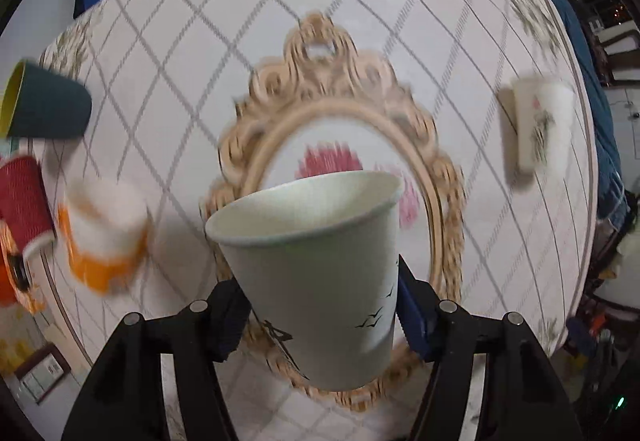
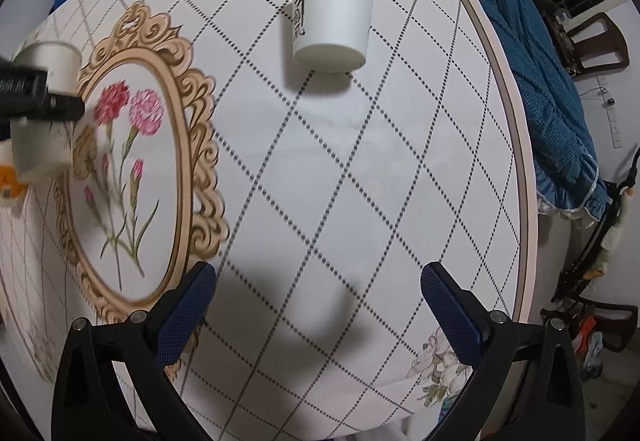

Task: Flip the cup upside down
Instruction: 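Lift the white paper cup upright with the left gripper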

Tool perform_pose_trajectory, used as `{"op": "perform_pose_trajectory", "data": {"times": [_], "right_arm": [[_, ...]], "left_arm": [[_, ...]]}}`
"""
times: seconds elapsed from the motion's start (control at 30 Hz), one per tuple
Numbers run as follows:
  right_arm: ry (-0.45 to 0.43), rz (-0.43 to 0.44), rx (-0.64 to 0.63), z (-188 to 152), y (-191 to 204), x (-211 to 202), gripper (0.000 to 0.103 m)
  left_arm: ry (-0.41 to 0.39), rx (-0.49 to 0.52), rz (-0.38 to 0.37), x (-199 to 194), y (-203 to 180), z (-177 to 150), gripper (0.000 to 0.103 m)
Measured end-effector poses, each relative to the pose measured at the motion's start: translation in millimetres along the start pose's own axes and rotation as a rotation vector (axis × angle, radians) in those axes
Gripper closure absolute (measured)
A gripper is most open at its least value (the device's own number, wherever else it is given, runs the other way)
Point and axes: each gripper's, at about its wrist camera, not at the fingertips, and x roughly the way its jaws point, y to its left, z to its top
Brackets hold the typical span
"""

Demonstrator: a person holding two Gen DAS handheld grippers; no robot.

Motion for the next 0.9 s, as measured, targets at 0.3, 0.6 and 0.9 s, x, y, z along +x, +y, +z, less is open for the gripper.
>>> {"op": "perform_pose_trajectory", "data": {"times": [0.3,0.6,0.9], "right_arm": [[-0.027,0.038,-0.084,-56,6,-14,0.0],[-0.001,0.033,-0.121,-91,-4,-2,0.0],[0.031,-0.002,-0.073,-101,-12,10,0.0]], "left_arm": [[0.029,-0.061,0.02,9,6,-87,0.041],[0.076,-0.069,0.049,45,6,-115,0.041],[0.097,-0.004,0.071,82,-11,-109,0.041]]}}
